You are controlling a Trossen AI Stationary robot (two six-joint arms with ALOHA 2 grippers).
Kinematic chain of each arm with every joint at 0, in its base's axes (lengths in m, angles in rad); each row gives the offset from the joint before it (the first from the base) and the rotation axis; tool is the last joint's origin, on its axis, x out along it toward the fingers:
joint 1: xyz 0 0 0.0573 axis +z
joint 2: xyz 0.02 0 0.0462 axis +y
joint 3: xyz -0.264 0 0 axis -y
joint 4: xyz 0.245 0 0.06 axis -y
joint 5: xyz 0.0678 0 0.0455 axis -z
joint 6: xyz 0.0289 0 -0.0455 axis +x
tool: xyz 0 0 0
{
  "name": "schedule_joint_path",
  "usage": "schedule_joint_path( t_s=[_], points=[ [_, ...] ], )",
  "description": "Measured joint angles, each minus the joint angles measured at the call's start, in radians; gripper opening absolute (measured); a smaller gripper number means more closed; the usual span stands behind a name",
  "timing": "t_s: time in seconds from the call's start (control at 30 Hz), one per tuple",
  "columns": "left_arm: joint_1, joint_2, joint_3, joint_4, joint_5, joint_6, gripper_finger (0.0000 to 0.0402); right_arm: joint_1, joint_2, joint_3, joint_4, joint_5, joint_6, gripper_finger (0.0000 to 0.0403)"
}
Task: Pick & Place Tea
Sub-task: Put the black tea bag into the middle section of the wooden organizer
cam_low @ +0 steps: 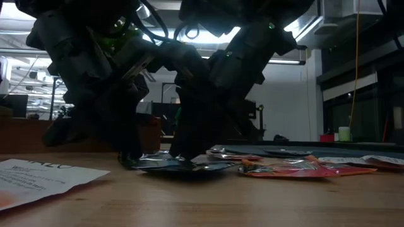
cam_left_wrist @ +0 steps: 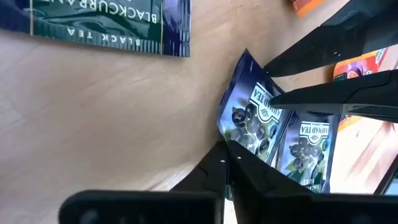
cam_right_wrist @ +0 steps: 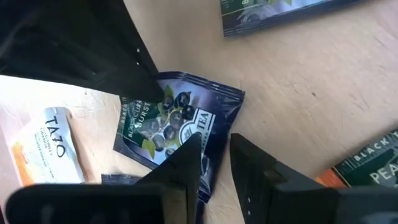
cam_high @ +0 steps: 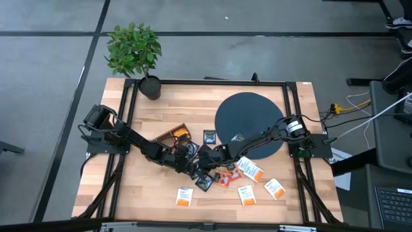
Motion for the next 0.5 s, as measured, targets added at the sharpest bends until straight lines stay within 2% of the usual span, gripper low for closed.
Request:
schedule_joint_path(
  t_s=[0.23,0.5],
  points=[
    [-0.020,-0.002,0.000,0.000,0.018,0.034,0.0003,0.000,-0.006,0.001,-0.003,0.007,0.000,0.0088],
    [-0.040,-0.099,0.002,-0.019,0.039,0.205,0.0002,0.004,-0.075,0.002,-0.044,-0.005,-0.002,0.0088]
  ],
)
